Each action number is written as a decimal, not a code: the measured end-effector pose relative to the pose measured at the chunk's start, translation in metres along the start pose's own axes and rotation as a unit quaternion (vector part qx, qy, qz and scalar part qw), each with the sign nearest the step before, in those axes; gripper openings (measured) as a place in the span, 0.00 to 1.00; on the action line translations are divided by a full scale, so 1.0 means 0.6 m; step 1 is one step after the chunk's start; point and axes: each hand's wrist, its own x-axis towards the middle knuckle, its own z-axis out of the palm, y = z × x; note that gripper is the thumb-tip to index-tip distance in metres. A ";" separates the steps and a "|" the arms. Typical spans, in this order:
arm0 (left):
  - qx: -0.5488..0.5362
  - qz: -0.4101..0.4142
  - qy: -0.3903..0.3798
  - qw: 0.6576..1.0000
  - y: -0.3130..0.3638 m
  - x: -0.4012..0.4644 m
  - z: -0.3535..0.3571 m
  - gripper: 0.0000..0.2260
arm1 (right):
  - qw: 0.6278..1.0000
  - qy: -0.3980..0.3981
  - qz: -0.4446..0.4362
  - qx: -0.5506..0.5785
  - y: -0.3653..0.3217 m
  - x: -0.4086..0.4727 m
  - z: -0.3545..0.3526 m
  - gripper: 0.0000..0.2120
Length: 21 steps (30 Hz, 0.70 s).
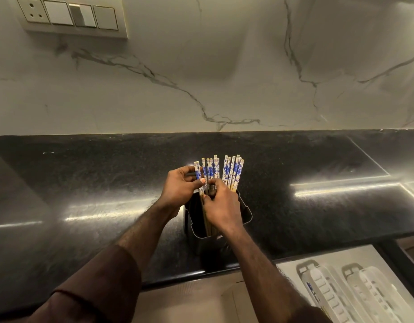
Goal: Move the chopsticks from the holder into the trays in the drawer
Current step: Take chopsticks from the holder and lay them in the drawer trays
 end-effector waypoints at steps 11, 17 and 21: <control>0.021 0.018 0.049 0.998 0.008 -0.007 0.001 0.11 | 0.999 -0.037 -0.004 -0.009 0.005 0.006 -0.003 0.20; 0.066 0.110 0.028 0.991 0.062 -0.019 0.004 0.27 | 0.998 -0.044 -0.016 0.035 -0.001 0.002 -0.019 0.15; 0.094 0.165 0.020 0.982 0.119 -0.023 0.005 0.30 | 0.993 -0.060 -0.017 0.100 -0.011 -0.003 -0.035 0.14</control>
